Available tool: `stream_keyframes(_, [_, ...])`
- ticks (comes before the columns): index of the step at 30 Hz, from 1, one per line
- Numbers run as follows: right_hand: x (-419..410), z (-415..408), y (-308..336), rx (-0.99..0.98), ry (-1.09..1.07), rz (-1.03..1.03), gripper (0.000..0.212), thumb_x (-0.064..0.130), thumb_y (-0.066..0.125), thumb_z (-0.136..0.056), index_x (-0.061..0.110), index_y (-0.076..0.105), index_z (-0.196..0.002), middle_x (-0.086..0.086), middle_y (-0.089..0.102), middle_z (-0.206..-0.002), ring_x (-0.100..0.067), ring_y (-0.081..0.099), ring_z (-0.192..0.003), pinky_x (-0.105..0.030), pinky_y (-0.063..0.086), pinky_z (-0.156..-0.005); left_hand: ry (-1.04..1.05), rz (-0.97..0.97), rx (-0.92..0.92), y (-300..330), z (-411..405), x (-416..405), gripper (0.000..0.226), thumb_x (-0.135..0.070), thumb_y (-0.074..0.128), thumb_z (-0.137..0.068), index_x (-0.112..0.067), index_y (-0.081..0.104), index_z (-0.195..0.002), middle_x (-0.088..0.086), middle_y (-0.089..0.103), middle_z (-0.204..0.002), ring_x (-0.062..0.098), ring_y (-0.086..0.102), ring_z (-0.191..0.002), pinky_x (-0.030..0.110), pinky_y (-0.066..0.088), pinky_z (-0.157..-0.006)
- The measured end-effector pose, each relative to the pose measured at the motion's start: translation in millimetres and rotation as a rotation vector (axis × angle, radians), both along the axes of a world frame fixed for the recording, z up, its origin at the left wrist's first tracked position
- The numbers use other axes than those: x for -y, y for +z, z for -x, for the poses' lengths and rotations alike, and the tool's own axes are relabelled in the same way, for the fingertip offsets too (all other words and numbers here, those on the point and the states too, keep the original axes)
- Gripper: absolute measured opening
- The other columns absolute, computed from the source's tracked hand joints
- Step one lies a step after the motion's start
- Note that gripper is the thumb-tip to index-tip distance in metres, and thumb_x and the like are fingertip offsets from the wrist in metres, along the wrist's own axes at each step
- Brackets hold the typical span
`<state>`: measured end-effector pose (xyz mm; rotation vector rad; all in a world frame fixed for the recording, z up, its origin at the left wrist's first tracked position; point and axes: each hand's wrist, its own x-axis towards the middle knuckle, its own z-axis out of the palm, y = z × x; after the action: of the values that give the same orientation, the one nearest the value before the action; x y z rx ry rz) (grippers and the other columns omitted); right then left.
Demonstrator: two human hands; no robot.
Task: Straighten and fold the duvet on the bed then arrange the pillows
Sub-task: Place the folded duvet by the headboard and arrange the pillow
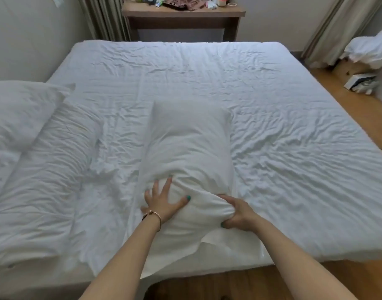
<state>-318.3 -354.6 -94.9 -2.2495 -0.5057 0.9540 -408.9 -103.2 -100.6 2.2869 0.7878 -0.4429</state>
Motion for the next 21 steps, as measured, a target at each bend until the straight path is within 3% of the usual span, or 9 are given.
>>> stream_keyframes(6, [108.0,23.4,-34.8,-0.044,0.062,0.086,0.082,0.028,0.074,-0.062,0.066,0.039,-0.125,0.023,0.052,-0.126,-0.006,0.052,-0.113,-0.024,0.045,-0.090,0.020,-0.028,-0.105,-39.8,45.6,122.5,0.098,-0.087,0.048,-0.067,-0.061,-0.012,-0.140,-0.014,-0.018,-0.156,0.029,-0.009,-0.144,0.062,0.022,-0.109])
stream_keyframes(9, [139.1,33.8,-50.1,-0.048,0.151,0.206,0.081,0.044,0.072,-0.071,0.077,0.019,-0.124,0.006,0.038,-0.119,-0.018,0.045,-0.112,-0.030,0.044,-0.095,-0.007,-0.102,-0.154,-44.0,53.9,143.5,0.103,-0.082,0.055,-0.067,-0.060,-0.016,-0.139,-0.013,-0.021,-0.156,0.029,-0.011,-0.144,0.061,0.024,-0.109])
stream_keyframes(10, [143.7,33.0,-51.2,-0.045,0.138,0.249,0.072,0.052,0.070,-0.074,0.077,0.022,-0.121,0.005,0.035,-0.118,-0.020,0.043,-0.114,-0.035,0.042,-0.100,-0.015,-0.106,-0.170,-44.8,53.8,145.8,0.105,-0.080,0.058,-0.067,-0.060,-0.015,-0.140,-0.013,-0.020,-0.155,0.030,-0.011,-0.144,0.061,0.023,-0.109])
stream_keyframes(13, [138.7,14.5,-45.6,0.085,-0.108,0.199,0.043,0.056,0.069,-0.078,0.048,0.053,-0.117,0.004,0.033,-0.129,-0.020,0.035,-0.128,-0.039,0.033,-0.107,0.083,-0.057,-0.132,-38.9,41.3,146.7,0.094,-0.078,0.060,-0.067,-0.058,0.007,-0.142,-0.010,-0.005,-0.155,0.030,-0.002,-0.143,0.059,0.020,-0.110])
stream_keyframes(15, [121.9,-5.8,-34.5,0.161,-0.257,0.054,0.052,0.051,0.070,-0.081,0.029,0.052,-0.125,0.005,0.036,-0.129,-0.021,0.039,-0.130,-0.040,0.036,-0.107,0.241,-0.009,-0.030,-31.8,25.2,140.8,0.076,-0.076,0.055,-0.074,-0.054,0.025,-0.140,-0.007,0.008,-0.155,0.029,0.006,-0.141,0.056,0.018,-0.111])
stream_keyframes(18, [82.5,-32.8,-20.3,0.168,-0.254,-0.074,0.069,0.049,0.066,-0.085,0.032,0.036,-0.144,0.003,0.034,-0.146,-0.020,0.032,-0.138,-0.043,0.032,-0.112,0.243,0.006,-0.015,-26.1,6.2,130.6,0.071,-0.073,0.050,-0.080,-0.056,0.020,-0.143,-0.010,-0.002,-0.159,0.027,-0.004,-0.145,0.059,0.013,-0.113])
stream_keyframes(21, [42.0,-45.3,-23.9,0.286,-0.094,0.052,0.071,0.055,0.055,-0.090,0.042,0.021,-0.150,0.003,0.012,-0.161,-0.025,0.012,-0.146,-0.053,0.023,-0.115,0.186,0.014,-0.078,-30.1,-9.7,117.6,0.075,-0.076,0.047,-0.080,-0.060,0.008,-0.143,-0.013,-0.014,-0.159,0.029,-0.015,-0.145,0.064,0.006,-0.112])
